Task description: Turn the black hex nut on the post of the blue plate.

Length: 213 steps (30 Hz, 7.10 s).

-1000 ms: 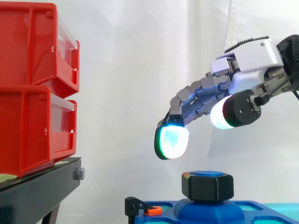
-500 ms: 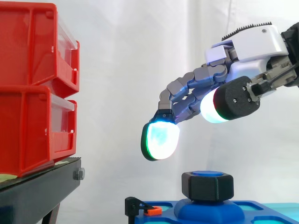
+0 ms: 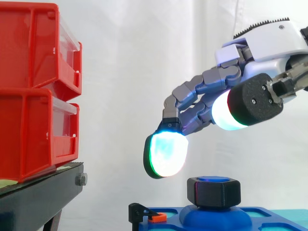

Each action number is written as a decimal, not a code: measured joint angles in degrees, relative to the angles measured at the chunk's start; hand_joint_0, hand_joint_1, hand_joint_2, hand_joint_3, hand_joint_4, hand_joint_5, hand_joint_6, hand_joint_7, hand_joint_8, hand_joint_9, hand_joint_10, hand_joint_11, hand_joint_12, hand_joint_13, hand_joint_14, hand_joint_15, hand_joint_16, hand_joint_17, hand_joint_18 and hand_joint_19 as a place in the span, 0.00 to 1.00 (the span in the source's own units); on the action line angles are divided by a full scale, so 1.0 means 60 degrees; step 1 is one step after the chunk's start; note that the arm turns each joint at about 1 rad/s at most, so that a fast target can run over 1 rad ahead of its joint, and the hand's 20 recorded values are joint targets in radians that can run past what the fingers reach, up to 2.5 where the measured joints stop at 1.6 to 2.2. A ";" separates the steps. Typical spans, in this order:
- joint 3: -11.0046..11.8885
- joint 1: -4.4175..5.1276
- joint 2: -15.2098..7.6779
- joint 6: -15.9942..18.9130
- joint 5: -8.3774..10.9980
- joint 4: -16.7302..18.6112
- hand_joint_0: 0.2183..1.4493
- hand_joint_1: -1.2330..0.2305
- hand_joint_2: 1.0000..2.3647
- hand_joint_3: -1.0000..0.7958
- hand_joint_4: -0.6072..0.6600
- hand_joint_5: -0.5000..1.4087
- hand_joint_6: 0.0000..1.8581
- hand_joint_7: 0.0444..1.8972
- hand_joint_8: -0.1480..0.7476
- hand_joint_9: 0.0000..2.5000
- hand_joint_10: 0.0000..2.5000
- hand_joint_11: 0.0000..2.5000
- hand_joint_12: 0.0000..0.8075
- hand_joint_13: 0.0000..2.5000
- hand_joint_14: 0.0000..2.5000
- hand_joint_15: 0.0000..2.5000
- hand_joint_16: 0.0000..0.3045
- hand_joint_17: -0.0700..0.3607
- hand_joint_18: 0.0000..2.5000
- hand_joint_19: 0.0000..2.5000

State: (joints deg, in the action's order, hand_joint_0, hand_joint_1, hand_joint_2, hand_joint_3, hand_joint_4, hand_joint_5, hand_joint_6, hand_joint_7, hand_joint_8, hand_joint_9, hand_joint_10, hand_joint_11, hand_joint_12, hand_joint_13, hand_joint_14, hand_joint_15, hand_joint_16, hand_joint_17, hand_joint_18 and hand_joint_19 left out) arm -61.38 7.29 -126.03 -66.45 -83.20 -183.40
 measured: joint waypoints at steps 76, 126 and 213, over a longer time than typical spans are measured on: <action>-0.0768 0.0016 -0.0002 -0.0151 -0.0003 0.0593 0.21 0.53 0.00 0.28 0.65 0.17 0.27 0.47 0.44 0.13 0.00 0.00 0.46 0.03 0.00 0.00 0.19 0.46 0.00 0.03; -0.0669 -0.1219 0.0000 -0.0715 -0.1623 0.0405 0.21 0.53 0.00 0.28 0.65 0.17 0.27 0.47 0.44 0.13 0.00 0.00 0.45 0.03 0.00 0.00 0.19 0.46 0.00 0.03; -0.0179 -0.0320 -0.0292 -0.0091 -0.0982 0.0418 0.22 0.53 0.00 0.28 0.65 0.17 0.27 0.47 0.44 0.13 0.00 0.00 0.45 0.03 0.00 0.00 0.19 0.46 0.00 0.03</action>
State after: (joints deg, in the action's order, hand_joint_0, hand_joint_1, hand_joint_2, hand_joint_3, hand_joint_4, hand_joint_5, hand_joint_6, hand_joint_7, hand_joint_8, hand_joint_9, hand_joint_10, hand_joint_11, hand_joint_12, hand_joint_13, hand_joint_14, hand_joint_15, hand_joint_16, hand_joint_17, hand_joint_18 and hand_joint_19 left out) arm -62.45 5.36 -127.78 -67.00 -89.09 -180.90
